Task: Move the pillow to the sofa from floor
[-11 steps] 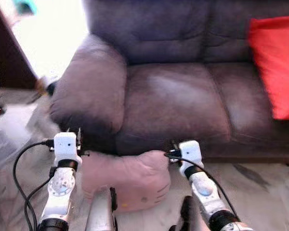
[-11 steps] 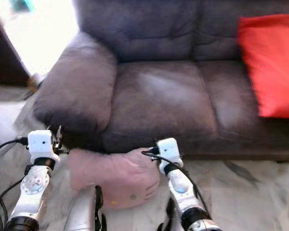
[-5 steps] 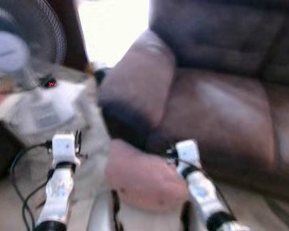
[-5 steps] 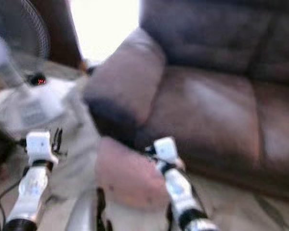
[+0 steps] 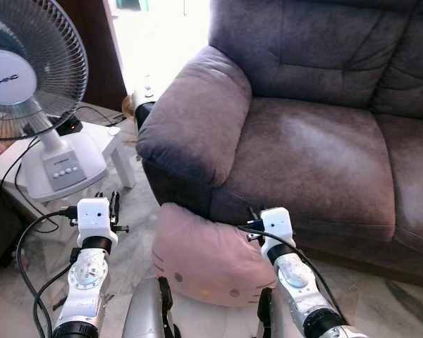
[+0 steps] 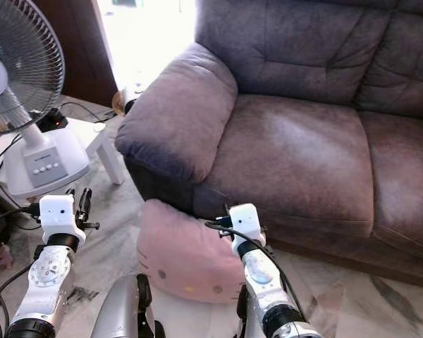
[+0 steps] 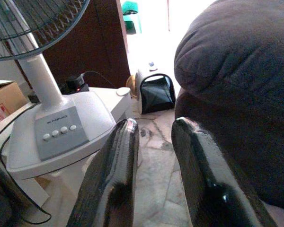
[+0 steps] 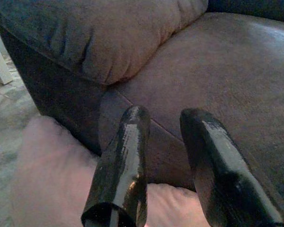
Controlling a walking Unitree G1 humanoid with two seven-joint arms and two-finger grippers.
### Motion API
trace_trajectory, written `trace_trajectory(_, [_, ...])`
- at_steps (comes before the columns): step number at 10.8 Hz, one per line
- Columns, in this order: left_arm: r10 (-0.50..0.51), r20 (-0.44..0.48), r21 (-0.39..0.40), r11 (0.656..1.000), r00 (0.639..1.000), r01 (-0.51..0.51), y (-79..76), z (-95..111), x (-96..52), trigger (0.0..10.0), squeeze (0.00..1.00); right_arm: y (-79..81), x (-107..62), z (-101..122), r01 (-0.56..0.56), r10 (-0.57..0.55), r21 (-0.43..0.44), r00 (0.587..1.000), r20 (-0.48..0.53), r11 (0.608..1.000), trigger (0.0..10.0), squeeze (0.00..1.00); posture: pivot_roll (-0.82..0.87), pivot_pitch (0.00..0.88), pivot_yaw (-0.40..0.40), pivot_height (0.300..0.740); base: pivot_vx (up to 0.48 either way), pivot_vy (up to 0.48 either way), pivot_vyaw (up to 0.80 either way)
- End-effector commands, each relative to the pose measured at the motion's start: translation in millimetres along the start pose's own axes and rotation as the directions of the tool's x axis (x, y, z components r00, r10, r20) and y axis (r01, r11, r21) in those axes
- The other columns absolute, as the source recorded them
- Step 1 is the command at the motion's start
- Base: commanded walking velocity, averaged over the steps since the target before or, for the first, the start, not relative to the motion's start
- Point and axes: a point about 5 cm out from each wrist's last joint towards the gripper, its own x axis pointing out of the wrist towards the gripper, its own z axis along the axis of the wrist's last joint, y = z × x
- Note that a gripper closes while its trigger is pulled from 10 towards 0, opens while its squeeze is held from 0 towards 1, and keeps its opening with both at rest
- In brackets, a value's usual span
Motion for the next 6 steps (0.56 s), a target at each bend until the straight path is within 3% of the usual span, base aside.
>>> trace_trajectory(1, [-0.018,-0.018,0.003,1.0,1.0,0.018,-1.0,-4.0,-2.1,10.0,0.0,-0.3,-3.3,-8.5,0.014,-0.013,0.011,0.999,-0.048,1.0,10.0,0.0,0.13,0.135,-0.013,0.569,0.0,0.0,0.0])
trace_trajectory(3, [-0.025,-0.024,0.004,1.0,0.999,0.025,-1.4,-5.7,-3.6,10.0,0.0,-1.3,-4.9,-14.3,0.046,-0.044,0.015,0.995,-0.093,0.999,10.0,0.0,0.14,0.132,-0.012,0.564,0.0,0.0,0.0])
trace_trajectory(6, [-0.027,-0.03,0.005,1.0,0.999,0.027,-0.3,-6.4,-3.6,10.0,0.0,-2.2,-2.1,-11.6,0.054,-0.053,0.016,0.994,-0.094,0.998,10.0,0.0,0.14,0.141,-0.01,0.504,0.0,0.0,0.0])
